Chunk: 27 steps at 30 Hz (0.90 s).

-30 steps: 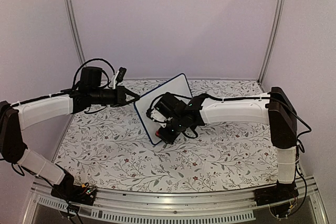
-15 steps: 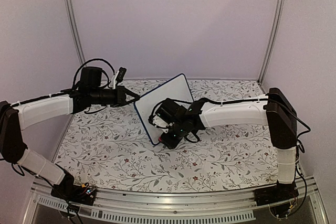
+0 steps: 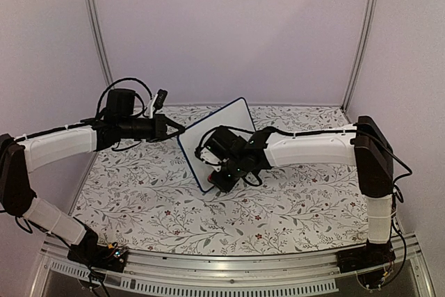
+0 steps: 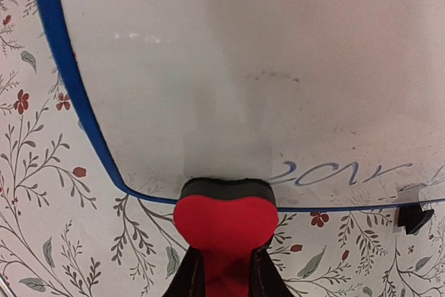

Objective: Erase the whiteboard
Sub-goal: Erase the whiteboard at the center of the board.

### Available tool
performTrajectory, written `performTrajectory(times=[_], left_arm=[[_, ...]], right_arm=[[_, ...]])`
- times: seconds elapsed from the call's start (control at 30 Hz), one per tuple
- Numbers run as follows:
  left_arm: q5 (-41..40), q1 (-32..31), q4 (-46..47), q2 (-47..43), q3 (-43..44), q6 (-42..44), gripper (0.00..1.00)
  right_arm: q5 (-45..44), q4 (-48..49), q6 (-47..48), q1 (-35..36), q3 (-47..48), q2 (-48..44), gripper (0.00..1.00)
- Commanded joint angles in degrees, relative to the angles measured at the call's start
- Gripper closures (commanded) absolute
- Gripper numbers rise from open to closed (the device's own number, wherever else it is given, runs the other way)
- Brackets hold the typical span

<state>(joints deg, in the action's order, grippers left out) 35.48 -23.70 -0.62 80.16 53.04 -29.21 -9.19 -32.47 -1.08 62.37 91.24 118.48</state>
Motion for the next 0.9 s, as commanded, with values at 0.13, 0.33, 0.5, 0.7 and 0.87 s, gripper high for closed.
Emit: performTrajectory(times=[0.13, 0.33, 0.5, 0.7, 0.87], left_arm=[[1.78, 0.43, 3.61, -0.82, -0.30, -0.50, 1.00], [1.87, 0.44, 3.67, -1.01, -0.29, -0.49, 1.00], [2.00, 0.41, 4.02, -1.39, -0.39, -0.58, 1.00], [2.22, 0.44, 4.36, -1.41, -0.39, -0.62, 1.00], [2.48, 0.48, 4.66, -1.51, -0.47, -0.75, 1.00]], right_arm=[[-0.12, 3.14, -0.15, 0.39, 2.44, -1.04, 0.97], [-0.21, 0.95, -0.11, 0.39, 1.10, -0.34, 0.97], [-0.42, -0.17, -0.13, 0.40, -1.22, -0.24, 0.97], [-1.35, -1.07, -0.24, 0.43, -2.11, -0.11, 0.97], [-1.27, -1.07, -0.24, 0.36, -1.56, 0.32, 0.97]])
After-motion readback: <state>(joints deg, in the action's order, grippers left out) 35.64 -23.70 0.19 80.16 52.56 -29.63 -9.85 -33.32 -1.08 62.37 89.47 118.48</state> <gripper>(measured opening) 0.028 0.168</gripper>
